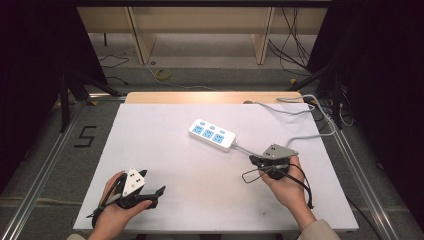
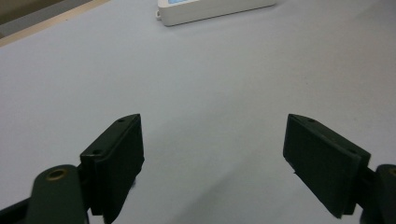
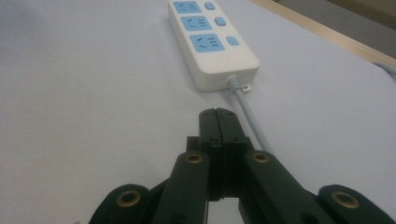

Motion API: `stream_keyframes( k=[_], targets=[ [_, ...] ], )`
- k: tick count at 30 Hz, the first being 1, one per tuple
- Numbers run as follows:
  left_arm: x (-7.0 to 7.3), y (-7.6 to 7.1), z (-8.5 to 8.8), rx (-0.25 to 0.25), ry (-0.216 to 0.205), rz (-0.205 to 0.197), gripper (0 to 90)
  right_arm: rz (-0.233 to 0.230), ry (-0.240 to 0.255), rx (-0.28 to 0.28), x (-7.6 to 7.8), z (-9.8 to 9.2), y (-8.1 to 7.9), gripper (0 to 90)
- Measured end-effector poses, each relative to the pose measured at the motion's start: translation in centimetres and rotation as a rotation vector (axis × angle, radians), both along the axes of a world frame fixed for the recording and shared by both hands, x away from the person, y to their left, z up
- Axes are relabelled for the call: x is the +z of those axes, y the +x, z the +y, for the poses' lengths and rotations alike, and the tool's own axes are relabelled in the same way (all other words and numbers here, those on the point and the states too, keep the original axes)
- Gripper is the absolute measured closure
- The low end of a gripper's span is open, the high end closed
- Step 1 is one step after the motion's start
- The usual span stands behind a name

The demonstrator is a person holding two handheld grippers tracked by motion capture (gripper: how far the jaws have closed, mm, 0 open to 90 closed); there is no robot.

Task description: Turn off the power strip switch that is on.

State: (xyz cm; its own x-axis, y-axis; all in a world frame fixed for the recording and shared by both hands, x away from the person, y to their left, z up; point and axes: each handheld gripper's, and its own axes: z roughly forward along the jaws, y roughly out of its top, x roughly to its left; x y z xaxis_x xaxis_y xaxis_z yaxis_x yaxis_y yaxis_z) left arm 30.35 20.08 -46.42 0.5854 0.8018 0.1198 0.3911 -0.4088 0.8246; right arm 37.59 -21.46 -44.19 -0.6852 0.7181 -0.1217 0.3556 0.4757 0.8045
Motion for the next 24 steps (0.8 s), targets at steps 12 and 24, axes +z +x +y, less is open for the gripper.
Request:
stream_keyframes(
  k=[12,24],
  targets=[
    [0.0,0.0,0.0,-0.003,0.001,0.001,20.1,-0.001,-0.025,-0.008,0.4,0.8,1.0,90.0],
    [-0.1,0.0,0.0,0.000,0.000,0.004,20.1,0.000,-0.054,-0.002,0.8,1.9,2.1,90.0]
  ],
)
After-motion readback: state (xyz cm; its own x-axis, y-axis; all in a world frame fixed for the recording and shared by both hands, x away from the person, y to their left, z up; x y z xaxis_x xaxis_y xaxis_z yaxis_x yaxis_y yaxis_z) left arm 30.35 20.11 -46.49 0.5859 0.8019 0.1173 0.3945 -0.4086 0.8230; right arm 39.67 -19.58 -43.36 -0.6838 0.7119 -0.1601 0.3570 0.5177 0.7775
